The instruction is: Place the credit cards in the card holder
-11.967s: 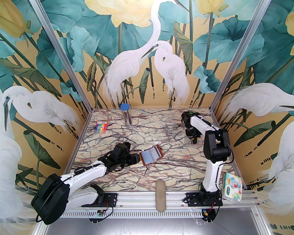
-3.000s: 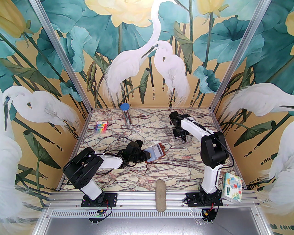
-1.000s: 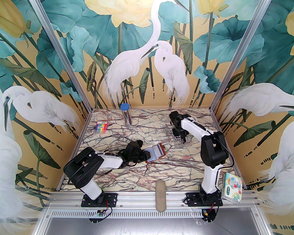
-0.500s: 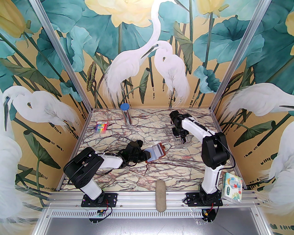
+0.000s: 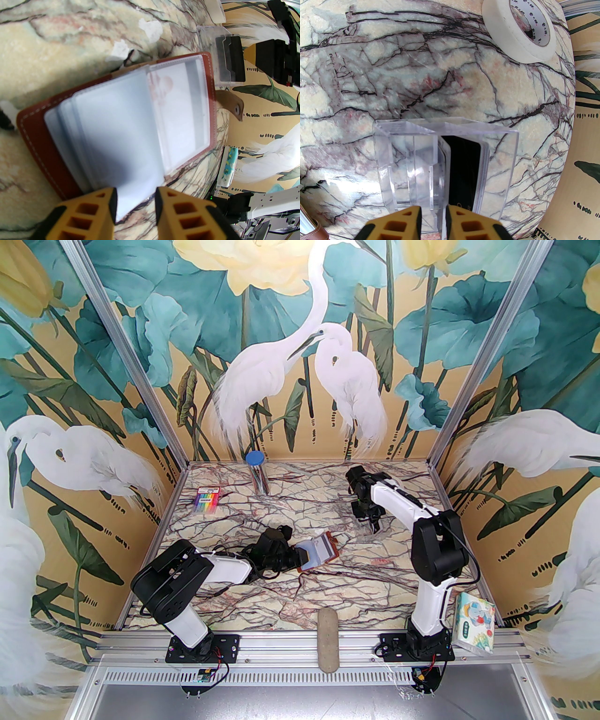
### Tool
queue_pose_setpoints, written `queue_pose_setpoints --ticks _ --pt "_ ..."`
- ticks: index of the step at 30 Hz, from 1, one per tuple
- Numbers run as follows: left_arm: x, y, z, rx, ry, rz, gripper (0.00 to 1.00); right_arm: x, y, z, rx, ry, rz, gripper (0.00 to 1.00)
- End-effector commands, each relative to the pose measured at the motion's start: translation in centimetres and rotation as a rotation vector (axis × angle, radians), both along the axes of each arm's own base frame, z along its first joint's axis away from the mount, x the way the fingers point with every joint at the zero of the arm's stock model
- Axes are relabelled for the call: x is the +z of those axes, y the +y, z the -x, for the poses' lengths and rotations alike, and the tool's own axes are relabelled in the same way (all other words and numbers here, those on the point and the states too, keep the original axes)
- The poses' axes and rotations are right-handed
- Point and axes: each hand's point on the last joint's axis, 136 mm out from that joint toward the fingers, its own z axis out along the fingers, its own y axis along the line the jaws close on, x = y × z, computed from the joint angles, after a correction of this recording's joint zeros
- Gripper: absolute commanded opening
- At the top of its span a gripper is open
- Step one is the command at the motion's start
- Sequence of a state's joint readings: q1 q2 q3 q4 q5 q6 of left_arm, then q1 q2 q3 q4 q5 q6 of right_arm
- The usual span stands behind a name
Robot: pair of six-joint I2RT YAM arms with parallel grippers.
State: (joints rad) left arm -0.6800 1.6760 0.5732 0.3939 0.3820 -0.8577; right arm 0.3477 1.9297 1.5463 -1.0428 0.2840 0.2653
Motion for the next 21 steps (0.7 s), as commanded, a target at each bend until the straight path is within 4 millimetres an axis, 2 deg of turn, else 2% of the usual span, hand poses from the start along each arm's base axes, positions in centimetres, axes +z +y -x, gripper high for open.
queue_pose_setpoints --ticks 1,21 --pt "-3.1 1.5 1.3 0.016 0.095 -0.085 0.35 -1.1 0.1 0.5 -0.006 0.026 0.012 0.26" --pt "-3.2 1.4 1.3 0.014 0.096 -0.085 0.36 -2.1 -0.4 0.7 -0.015 0.047 0.035 0.28"
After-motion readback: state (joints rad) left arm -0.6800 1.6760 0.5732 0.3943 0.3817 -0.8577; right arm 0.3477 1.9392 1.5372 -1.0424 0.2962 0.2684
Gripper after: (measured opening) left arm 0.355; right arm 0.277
